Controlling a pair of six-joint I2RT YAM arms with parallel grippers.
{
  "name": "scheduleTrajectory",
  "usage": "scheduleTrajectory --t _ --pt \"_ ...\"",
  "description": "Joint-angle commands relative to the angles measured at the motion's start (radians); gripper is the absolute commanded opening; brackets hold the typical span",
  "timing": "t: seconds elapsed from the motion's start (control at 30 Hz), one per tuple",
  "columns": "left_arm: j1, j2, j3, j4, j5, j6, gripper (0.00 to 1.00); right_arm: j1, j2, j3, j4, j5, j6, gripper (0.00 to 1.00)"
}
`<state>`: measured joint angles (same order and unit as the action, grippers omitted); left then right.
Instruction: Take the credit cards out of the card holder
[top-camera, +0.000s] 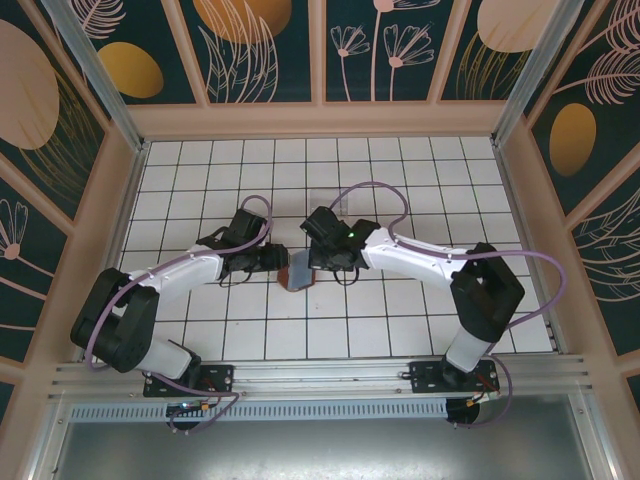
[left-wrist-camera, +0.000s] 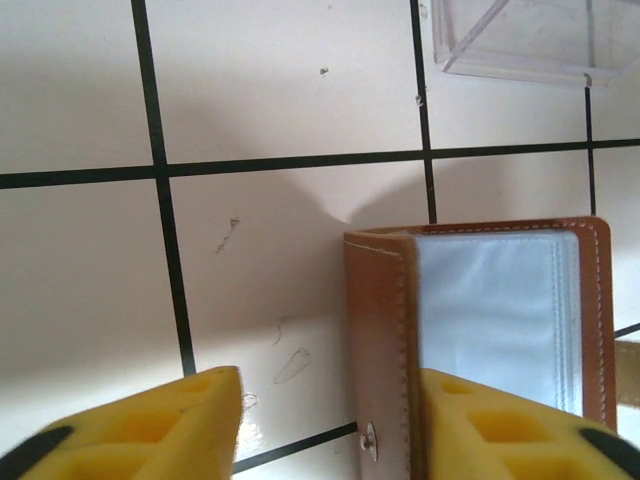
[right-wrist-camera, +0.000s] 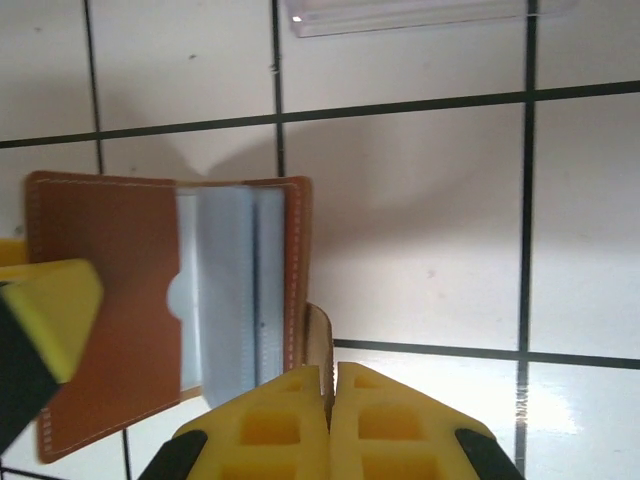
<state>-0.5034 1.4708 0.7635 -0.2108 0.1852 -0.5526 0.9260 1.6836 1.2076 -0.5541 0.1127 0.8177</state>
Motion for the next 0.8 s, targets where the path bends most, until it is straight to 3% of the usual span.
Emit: scheduleTrajectory --t 0.0,0.33,0.5,0.77 --pt "-0.004 -0.014 0.011 -0.031 -0.029 0.014 0.43 -0.013 -0.048 -0.022 0.001 0.038 -0.002 0.0" --pt "-0.004 0.02 -0.018 0.021 -0.002 0.005 0.34 0.0 -0.125 -0.026 0.152 -0.085 -0.009 0.0" --pt "-0.004 0.031 -0.03 0.054 0.035 -0.009 0.34 0.007 -0.114 0.018 0.169 -0.093 -0.025 0.0" --pt "-0.004 -0.009 -0.025 0.024 -0.02 -0.009 0.35 0.013 -0.067 0.042 0.161 -0.13 -0.03 0.0"
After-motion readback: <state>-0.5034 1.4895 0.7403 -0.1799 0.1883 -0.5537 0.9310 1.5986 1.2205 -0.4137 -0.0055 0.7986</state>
